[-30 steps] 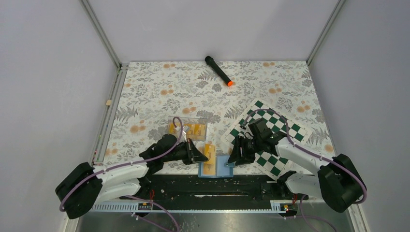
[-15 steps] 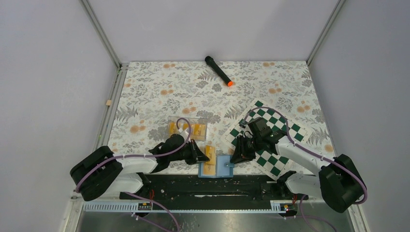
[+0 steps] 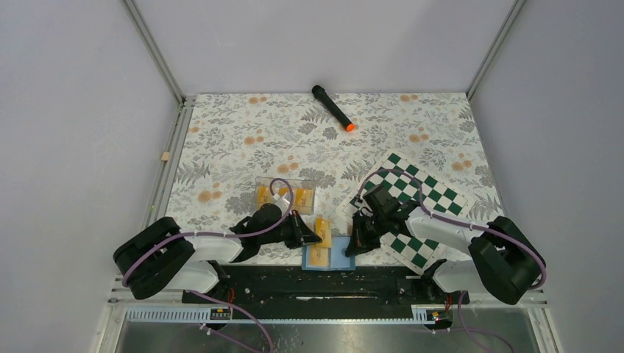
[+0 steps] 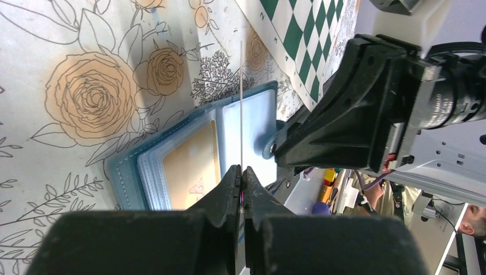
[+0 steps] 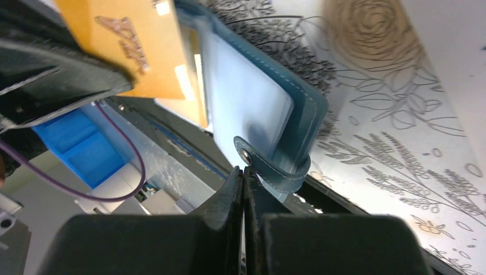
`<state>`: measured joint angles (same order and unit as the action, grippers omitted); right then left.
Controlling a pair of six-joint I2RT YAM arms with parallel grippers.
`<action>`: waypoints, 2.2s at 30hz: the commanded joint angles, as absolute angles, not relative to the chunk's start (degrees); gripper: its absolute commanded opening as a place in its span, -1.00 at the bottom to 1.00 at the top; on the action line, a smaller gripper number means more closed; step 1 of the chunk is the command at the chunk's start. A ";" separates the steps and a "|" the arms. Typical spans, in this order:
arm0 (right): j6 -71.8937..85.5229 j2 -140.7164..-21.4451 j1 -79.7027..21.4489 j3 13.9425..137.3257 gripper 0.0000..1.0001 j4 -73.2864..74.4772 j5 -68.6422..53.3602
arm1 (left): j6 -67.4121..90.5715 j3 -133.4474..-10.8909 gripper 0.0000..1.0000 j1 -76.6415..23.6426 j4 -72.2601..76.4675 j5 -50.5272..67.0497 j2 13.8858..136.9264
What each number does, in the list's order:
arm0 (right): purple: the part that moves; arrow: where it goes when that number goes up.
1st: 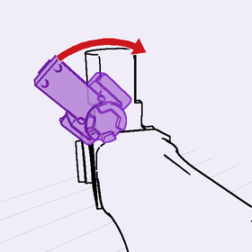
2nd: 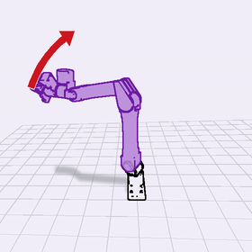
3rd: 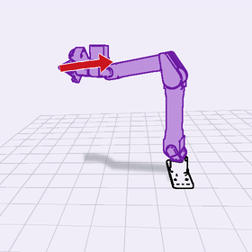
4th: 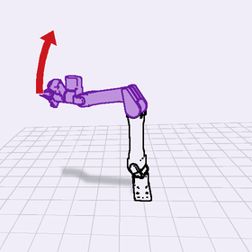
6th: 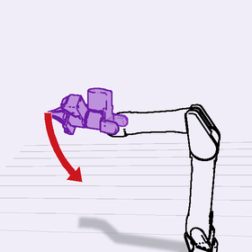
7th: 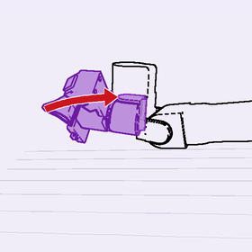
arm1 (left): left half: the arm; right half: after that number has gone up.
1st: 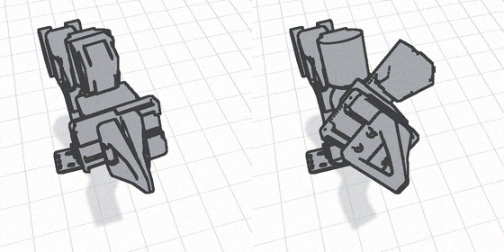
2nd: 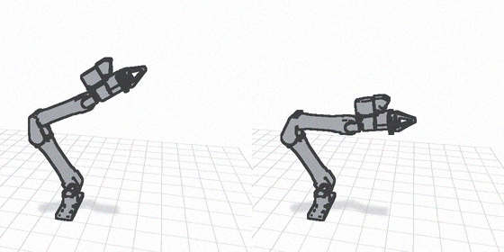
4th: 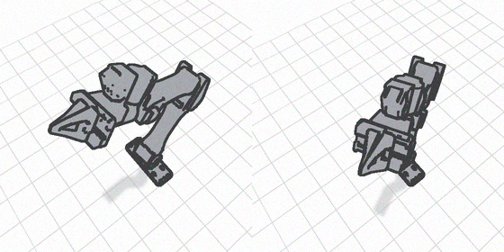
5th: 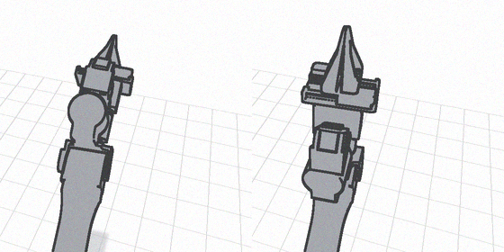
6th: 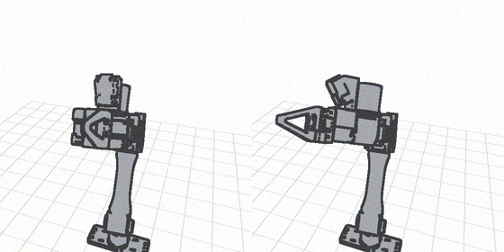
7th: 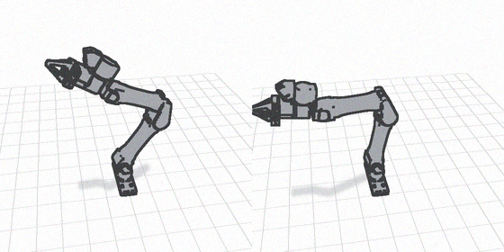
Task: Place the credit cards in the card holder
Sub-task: Insert the credit card into the card holder.
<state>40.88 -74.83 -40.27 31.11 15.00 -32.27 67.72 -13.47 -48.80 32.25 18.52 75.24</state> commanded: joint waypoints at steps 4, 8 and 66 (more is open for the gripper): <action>42.05 -78.14 -40.69 30.77 -1.00 16.66 -27.54 | 68.19 -12.88 -1.00 -49.50 37.47 16.55 76.40; 42.18 -79.32 -40.69 30.84 -1.00 17.13 -26.57 | 68.33 -12.88 -1.00 -49.63 39.28 17.27 78.38; 44.21 -79.33 -40.61 29.68 -1.00 14.52 -28.12 | 73.64 -17.19 -1.00 -60.72 21.58 11.73 78.91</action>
<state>43.83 -79.55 -40.36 30.15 14.94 -28.36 73.91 -15.70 -60.31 20.95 10.96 75.42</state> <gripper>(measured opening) 0.018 0.010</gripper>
